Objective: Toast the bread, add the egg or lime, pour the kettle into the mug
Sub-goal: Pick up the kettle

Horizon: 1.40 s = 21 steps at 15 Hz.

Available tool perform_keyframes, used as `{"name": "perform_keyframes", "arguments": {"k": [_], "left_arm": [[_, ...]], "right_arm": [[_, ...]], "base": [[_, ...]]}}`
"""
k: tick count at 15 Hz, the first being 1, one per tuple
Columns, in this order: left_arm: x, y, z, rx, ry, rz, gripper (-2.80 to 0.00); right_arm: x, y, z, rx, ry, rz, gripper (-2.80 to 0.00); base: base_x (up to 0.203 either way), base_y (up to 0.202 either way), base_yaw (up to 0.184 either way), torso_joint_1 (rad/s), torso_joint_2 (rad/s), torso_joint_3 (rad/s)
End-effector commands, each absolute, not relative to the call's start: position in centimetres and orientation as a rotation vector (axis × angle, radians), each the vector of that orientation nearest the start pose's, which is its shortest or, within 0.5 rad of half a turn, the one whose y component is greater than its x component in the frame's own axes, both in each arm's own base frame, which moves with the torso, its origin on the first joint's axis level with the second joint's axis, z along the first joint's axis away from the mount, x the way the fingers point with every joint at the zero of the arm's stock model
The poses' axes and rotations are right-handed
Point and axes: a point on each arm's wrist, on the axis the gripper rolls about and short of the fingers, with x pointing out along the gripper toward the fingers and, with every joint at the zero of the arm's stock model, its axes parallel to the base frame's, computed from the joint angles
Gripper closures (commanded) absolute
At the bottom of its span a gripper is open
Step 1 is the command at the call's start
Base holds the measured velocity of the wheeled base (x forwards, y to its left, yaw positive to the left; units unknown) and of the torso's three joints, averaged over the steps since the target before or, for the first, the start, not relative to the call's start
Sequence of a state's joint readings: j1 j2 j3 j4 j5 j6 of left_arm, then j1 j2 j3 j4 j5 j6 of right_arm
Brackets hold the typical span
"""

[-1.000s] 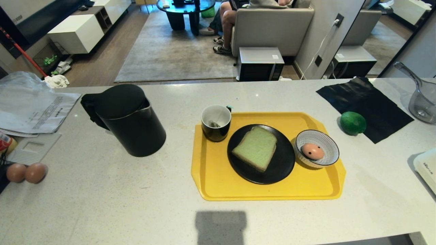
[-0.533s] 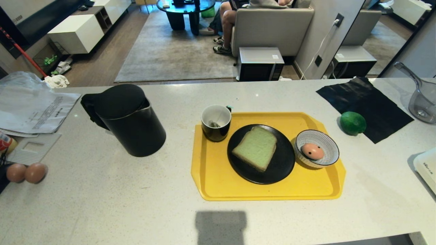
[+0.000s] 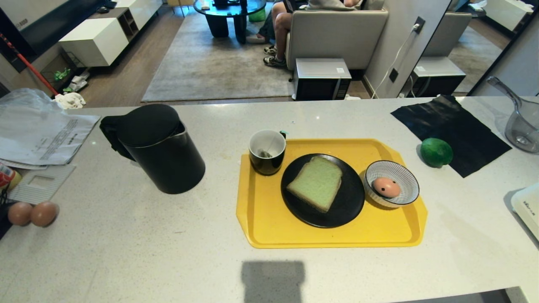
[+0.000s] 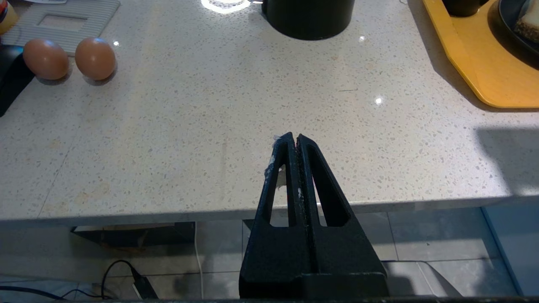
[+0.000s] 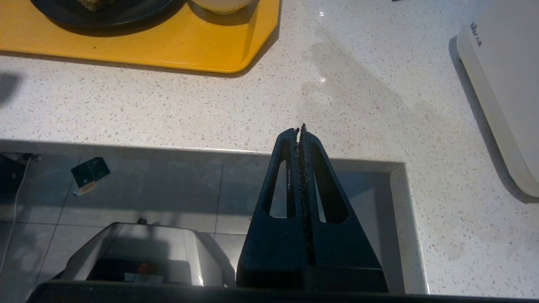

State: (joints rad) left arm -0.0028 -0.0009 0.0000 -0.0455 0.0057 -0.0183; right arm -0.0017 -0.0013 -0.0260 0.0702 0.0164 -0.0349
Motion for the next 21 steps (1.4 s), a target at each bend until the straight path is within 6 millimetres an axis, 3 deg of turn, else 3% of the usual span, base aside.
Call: {"name": "perform_keyframes", "arguments": {"k": [1, 6, 12, 16, 21], "left_arm": [[-2.2, 0.0, 7.6, -0.016, -0.031, 0.003, 0.0], [-2.3, 0.0, 8.1, -0.007, -0.053, 0.0, 0.0], [-4.9, 0.0, 14.0, 0.003, -0.078, 0.001, 0.0], [-3.0, 0.0, 18.8, 0.001, -0.004, 0.008, 0.0], [-0.5, 0.0, 25.6, 0.001, -0.058, 0.009, 0.0]], "right_arm": [[-2.5, 0.0, 7.5, -0.035, 0.044, 0.015, 0.0], [-2.5, 0.0, 7.5, -0.035, 0.044, 0.016, 0.0], [-2.5, 0.0, 7.5, -0.035, 0.044, 0.016, 0.0], [-2.5, 0.0, 7.5, -0.035, 0.044, 0.016, 0.0], [-2.5, 0.0, 7.5, -0.035, 0.044, 0.016, 0.0]], "base": [[0.0, 0.0, 0.0, 0.0, 0.0, 0.0], [0.0, 0.0, 0.0, 0.0, 0.0, 0.0], [0.0, 0.0, 0.0, 0.0, 0.0, 0.0], [0.0, 0.0, 0.0, 0.0, 0.0, 0.0], [0.0, 0.0, 0.0, 0.0, 0.0, 0.0]]}}
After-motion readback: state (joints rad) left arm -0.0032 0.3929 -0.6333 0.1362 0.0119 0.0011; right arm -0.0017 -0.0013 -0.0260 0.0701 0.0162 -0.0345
